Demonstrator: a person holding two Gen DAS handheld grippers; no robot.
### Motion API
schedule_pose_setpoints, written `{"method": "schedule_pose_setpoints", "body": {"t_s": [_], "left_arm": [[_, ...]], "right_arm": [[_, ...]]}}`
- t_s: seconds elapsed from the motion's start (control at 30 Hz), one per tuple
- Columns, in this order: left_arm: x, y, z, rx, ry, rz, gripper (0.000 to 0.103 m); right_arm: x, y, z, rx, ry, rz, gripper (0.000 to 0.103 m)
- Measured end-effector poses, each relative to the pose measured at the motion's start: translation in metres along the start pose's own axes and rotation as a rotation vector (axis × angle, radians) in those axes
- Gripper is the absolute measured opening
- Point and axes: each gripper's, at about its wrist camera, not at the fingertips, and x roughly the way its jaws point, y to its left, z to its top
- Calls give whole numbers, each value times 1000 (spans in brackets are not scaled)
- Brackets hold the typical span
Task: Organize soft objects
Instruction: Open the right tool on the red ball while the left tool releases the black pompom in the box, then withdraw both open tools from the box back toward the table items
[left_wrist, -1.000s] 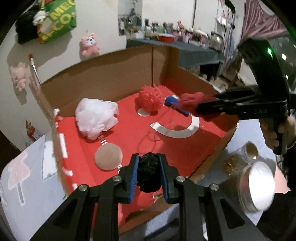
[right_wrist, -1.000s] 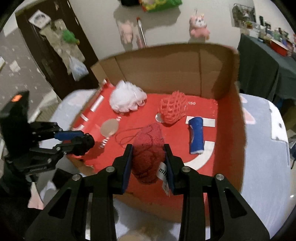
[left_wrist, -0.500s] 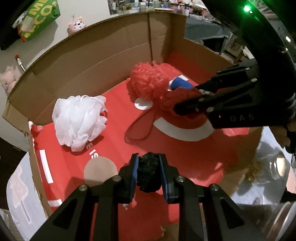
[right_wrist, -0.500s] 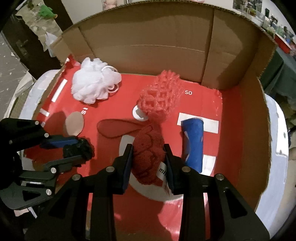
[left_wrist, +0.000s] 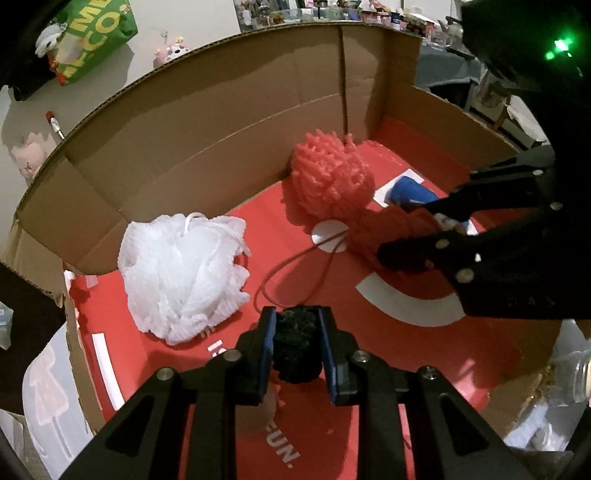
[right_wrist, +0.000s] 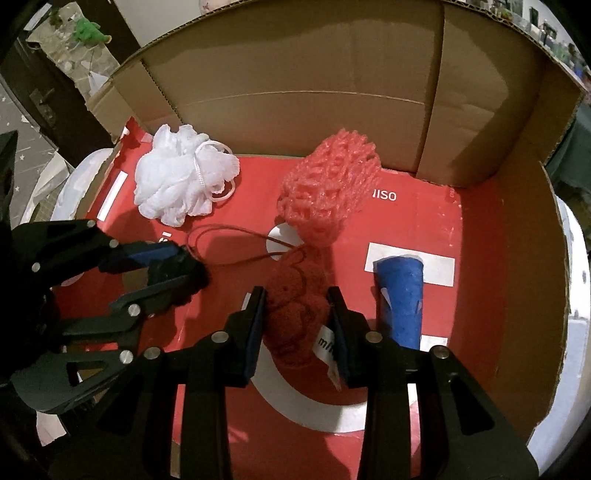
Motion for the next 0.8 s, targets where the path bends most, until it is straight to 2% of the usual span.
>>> {"method": "schedule_pose_setpoints", "body": {"t_s": [0.4, 0.43, 0.5, 0.8], "left_arm": [[2, -1, 1, -6, -7, 4, 29], [3, 1, 0, -9, -9, 3, 31], [0, 2, 0, -14, -14, 2, 36], [-26, 8, -8, -73, -78, -29, 61]], "right_arm": [[4, 4, 2, -23, 32, -18, 34], [4, 4, 1, -26, 35, -22, 36], [4, 6, 1, -31, 35, -28, 54], [-24, 12, -6, -54, -22, -49, 55]]}}
